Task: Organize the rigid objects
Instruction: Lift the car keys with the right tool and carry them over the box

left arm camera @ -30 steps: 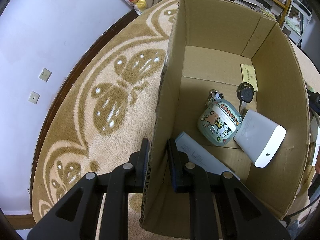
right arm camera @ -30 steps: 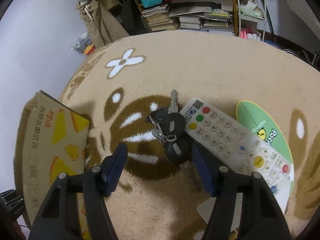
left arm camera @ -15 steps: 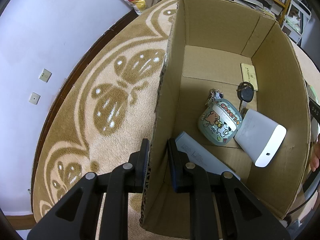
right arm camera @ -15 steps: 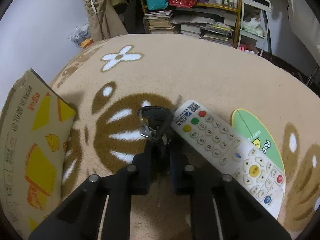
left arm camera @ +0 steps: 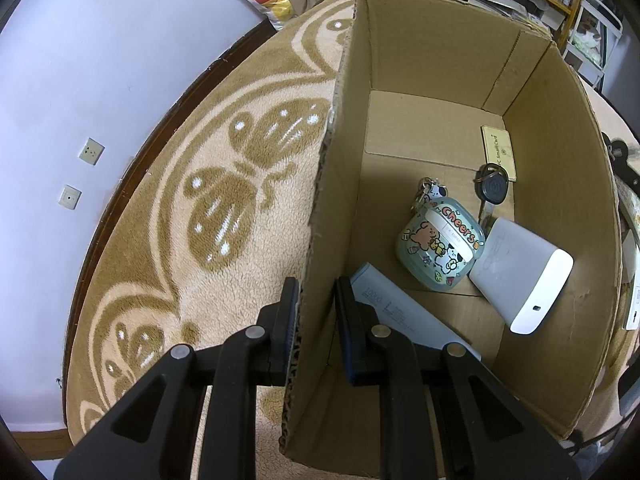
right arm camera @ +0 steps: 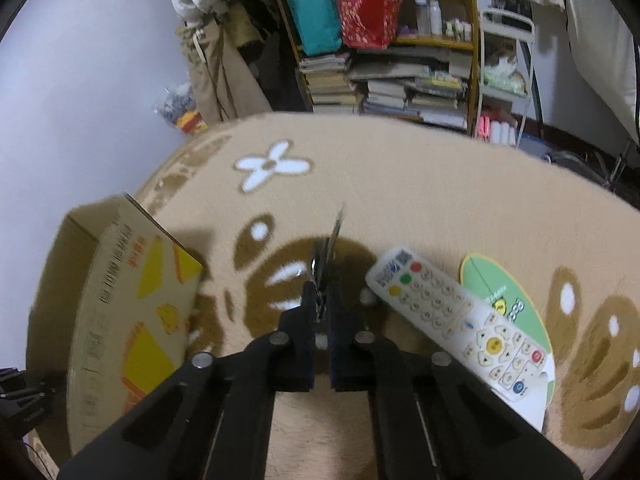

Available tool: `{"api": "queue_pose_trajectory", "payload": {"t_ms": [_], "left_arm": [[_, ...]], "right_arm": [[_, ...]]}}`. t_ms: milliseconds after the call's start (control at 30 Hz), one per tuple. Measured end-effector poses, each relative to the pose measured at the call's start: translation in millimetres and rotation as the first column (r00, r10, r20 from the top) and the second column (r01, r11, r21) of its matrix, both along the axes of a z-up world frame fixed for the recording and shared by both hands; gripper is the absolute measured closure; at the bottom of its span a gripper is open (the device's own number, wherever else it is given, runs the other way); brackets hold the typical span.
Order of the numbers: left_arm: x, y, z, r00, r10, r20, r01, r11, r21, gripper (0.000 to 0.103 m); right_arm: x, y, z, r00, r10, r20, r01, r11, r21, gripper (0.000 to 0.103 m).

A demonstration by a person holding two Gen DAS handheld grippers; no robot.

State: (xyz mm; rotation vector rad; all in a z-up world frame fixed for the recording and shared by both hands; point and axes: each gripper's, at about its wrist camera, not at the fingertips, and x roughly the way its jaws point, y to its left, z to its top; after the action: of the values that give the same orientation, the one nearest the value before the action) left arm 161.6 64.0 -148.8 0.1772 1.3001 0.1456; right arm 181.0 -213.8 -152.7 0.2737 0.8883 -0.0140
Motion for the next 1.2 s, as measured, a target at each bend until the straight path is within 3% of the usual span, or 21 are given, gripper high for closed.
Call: {"api": "queue_pose_trajectory", "payload": {"t_ms": [400,667,900,1200], "left_arm": [[0,0,0,1.0,0.002,0.0,-0.002,1.0,-0.001,0.086],[0,0,1,1.0,0.002,0.0,-0.002,1.0,-0.003,0.085],[0,0,1,1.0,0.002,0.0,-0.002,1.0,-0.004,0.085],[0,0,1,1.0,0.002,0.0,-0.002,1.0,-0.003,0.085]], "right_arm": [[1,1,3,1.0,0.0,0.007,0.0,0.999,0.035,0.1],[-13,8,47,0.991,-0.002,0.134,-0.007,0.997,0.071,0.1],[-33,34,98,0.956,0.051,0.289,-0.087,0.99,0.113,0.1],[-65,67,153,0.88,0.128,0.457,-0.22,0.963,0.154,0.1]]}}
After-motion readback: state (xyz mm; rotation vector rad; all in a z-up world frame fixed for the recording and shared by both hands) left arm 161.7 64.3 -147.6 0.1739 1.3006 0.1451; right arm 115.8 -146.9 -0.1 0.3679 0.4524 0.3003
